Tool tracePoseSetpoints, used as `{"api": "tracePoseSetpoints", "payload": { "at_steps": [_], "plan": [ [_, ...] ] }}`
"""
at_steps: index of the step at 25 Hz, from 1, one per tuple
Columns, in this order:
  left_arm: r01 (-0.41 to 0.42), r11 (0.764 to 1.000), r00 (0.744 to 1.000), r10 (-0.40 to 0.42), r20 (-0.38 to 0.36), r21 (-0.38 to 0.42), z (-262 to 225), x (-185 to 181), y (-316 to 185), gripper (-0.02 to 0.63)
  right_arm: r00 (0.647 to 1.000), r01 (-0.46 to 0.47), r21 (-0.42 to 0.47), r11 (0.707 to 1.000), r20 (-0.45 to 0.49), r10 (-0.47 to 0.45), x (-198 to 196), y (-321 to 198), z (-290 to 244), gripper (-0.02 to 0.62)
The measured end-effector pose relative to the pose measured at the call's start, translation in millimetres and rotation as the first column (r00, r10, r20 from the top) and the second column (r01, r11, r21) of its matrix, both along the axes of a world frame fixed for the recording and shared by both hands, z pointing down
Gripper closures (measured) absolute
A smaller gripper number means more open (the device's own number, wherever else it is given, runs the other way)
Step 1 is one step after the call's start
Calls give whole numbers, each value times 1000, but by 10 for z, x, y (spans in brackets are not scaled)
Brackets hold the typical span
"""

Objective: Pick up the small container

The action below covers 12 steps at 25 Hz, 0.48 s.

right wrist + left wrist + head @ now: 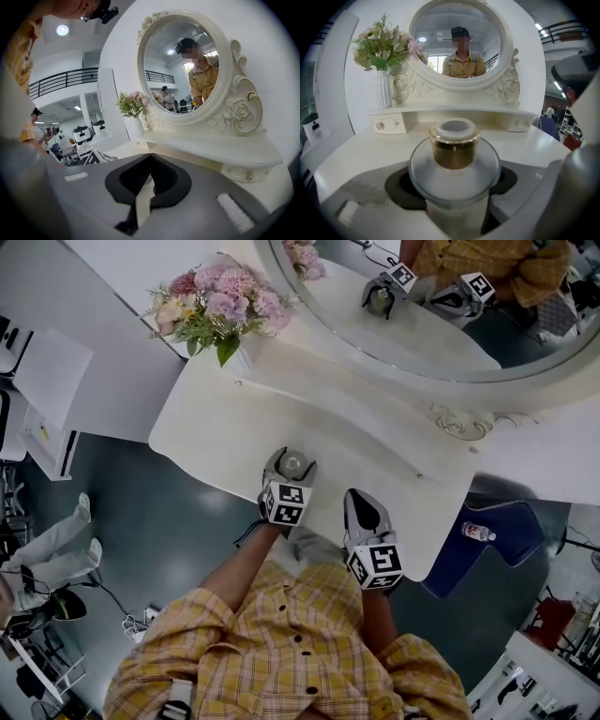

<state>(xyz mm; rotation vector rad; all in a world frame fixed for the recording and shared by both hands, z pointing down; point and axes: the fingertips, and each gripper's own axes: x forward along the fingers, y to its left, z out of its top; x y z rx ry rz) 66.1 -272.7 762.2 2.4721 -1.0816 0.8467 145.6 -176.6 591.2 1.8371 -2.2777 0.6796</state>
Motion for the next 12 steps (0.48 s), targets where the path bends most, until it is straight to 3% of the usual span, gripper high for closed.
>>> {"api": "tracePoseSetpoints", "payload": {
  "at_steps": [12],
  "plan": [
    [2,1000,999,-2,-34,-4,-227,-86,76,265,1000,-7,28,1000,1,7,-52,73,-104,592]
  ]
}}
